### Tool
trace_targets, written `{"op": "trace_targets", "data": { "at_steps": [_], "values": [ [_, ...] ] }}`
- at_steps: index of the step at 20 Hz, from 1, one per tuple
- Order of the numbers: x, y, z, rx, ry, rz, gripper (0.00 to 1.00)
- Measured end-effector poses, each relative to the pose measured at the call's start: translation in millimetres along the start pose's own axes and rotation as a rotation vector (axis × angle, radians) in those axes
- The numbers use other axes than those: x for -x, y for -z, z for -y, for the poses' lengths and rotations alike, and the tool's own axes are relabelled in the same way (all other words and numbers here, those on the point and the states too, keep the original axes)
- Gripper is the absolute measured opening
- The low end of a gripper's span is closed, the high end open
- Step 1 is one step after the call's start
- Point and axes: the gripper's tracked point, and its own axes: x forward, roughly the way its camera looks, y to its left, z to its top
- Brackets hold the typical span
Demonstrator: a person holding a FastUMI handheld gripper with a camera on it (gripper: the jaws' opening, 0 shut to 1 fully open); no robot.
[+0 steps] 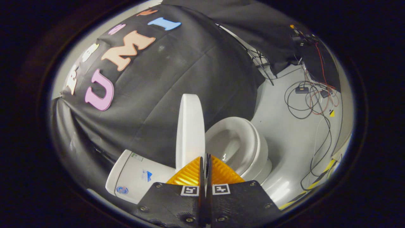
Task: Open the toilet lid.
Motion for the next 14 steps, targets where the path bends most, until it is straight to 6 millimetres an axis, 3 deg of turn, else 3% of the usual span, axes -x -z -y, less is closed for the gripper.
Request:
{"op": "trace_targets", "data": {
  "at_steps": [14],
  "values": [
    [16,-1,-48,0.101,-0.016,0.046,0.01]
  ]
}}
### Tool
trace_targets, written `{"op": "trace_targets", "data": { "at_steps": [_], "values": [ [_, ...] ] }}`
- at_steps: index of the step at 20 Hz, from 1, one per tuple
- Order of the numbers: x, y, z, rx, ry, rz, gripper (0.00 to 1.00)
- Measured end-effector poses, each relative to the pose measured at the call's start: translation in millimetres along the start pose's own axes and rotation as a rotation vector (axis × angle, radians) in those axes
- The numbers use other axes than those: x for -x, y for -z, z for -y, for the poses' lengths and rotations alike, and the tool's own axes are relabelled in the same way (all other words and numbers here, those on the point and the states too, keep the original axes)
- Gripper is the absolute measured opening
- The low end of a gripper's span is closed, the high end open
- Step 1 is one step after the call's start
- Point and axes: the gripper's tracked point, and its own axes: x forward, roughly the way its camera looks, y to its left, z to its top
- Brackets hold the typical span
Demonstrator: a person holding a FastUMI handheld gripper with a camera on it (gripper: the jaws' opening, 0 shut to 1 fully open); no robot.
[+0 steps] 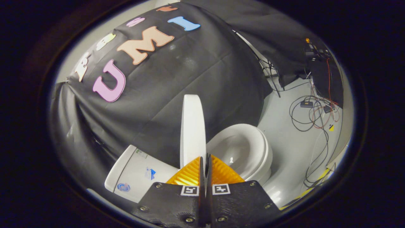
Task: Open the toilet lid.
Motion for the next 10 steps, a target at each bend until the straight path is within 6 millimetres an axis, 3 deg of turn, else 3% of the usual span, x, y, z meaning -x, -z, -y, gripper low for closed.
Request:
{"op": "trace_targets", "data": {
  "at_steps": [10],
  "values": [
    [10,0,-32,0.073,-0.017,0.023,0.01]
  ]
}}
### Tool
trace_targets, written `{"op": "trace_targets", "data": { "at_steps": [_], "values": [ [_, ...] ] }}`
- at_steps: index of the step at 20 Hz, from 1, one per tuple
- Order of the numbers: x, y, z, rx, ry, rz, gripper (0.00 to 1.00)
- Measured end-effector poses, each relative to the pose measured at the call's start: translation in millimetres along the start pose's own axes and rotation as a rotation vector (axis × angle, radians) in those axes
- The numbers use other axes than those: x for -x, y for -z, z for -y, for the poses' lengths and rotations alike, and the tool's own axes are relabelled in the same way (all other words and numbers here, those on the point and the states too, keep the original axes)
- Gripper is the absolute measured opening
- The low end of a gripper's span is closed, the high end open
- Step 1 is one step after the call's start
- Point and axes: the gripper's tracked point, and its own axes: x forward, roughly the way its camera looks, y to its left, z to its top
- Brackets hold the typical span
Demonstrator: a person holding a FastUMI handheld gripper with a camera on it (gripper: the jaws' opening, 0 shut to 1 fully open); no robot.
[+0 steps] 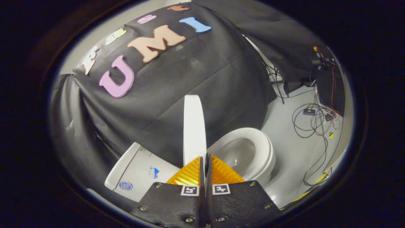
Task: Open the toilet lid.
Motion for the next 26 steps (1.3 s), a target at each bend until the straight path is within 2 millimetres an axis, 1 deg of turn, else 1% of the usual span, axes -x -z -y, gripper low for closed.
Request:
{"op": "trace_targets", "data": {
  "at_steps": [15,19,26],
  "values": [
    [10,0,-41,0.085,-0.041,0.027,0.01],
    [12,2,-49,0.111,-0.041,0.034,0.01],
    [17,7,-71,0.152,-0.06,0.047,0.01]
  ]
}}
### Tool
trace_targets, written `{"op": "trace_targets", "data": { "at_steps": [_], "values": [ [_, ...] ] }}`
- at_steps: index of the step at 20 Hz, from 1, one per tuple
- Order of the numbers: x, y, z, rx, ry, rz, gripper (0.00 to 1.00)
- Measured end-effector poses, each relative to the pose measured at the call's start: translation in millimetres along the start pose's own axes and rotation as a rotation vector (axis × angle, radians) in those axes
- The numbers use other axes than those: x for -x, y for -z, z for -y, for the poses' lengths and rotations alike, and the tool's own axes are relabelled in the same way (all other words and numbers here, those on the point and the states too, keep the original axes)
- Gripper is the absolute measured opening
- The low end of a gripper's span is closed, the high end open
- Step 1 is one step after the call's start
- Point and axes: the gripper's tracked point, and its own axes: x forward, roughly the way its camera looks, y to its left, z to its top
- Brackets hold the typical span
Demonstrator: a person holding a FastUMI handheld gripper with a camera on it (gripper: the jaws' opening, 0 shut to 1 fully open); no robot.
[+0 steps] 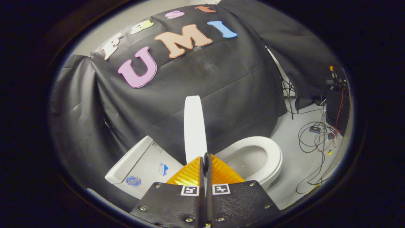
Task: Open the toilet lid.
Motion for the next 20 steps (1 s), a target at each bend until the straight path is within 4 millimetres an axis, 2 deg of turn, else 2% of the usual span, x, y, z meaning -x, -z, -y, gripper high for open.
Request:
{"op": "trace_targets", "data": {
  "at_steps": [13,20],
  "values": [
    [5,5,-60,0.061,-0.06,0.05,0.02],
    [11,22,-103,0.125,-0.091,0.075,0.02]
  ]
}}
